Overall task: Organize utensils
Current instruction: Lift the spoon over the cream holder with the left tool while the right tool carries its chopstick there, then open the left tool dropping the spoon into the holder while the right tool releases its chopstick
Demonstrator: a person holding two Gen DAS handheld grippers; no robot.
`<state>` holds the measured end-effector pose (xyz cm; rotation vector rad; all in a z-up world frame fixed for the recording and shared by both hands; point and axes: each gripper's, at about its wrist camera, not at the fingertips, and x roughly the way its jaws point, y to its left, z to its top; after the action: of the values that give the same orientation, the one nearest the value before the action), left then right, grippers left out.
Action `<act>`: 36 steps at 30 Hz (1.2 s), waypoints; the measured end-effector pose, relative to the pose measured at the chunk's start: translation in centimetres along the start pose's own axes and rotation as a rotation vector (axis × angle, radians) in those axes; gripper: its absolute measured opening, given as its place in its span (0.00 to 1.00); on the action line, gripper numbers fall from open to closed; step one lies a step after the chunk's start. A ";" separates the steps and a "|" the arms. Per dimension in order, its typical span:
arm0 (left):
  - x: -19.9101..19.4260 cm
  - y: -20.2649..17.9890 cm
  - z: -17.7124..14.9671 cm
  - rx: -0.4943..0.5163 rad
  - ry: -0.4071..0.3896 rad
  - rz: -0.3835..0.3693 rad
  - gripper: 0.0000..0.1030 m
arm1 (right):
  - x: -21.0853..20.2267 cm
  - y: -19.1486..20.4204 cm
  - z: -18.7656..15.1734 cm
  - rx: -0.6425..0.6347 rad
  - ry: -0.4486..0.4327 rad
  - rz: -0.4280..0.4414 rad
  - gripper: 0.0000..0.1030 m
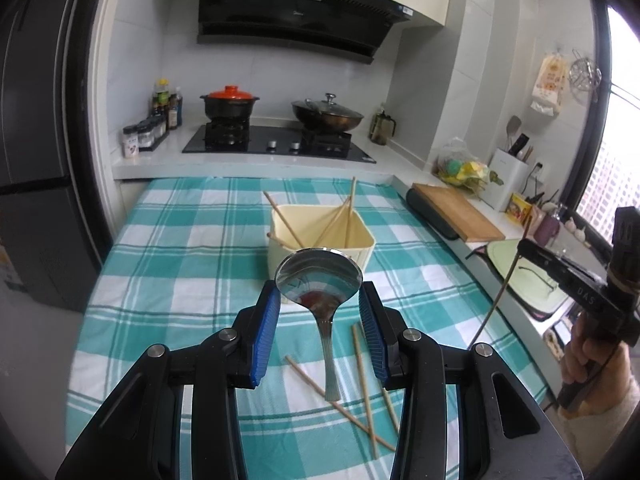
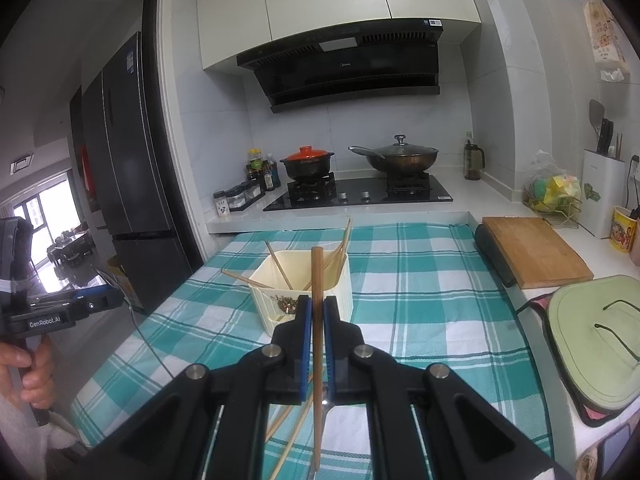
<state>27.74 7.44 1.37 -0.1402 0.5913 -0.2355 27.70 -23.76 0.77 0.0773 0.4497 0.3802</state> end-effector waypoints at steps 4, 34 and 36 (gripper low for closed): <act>0.4 -0.3 3.7 0.002 -0.033 -0.018 0.40 | 1.5 0.2 2.4 -0.026 -0.021 0.003 0.06; 25.0 1.9 10.6 -0.073 0.252 0.138 0.42 | 29.3 -0.8 6.7 -0.008 0.240 0.073 0.08; 23.2 1.7 11.0 -0.079 0.224 0.117 0.48 | 29.4 -1.2 6.8 0.022 0.266 0.061 0.08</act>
<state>52.89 3.76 -2.34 -0.1560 0.8296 -0.1149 55.57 -13.75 -5.35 0.0618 0.7154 0.4479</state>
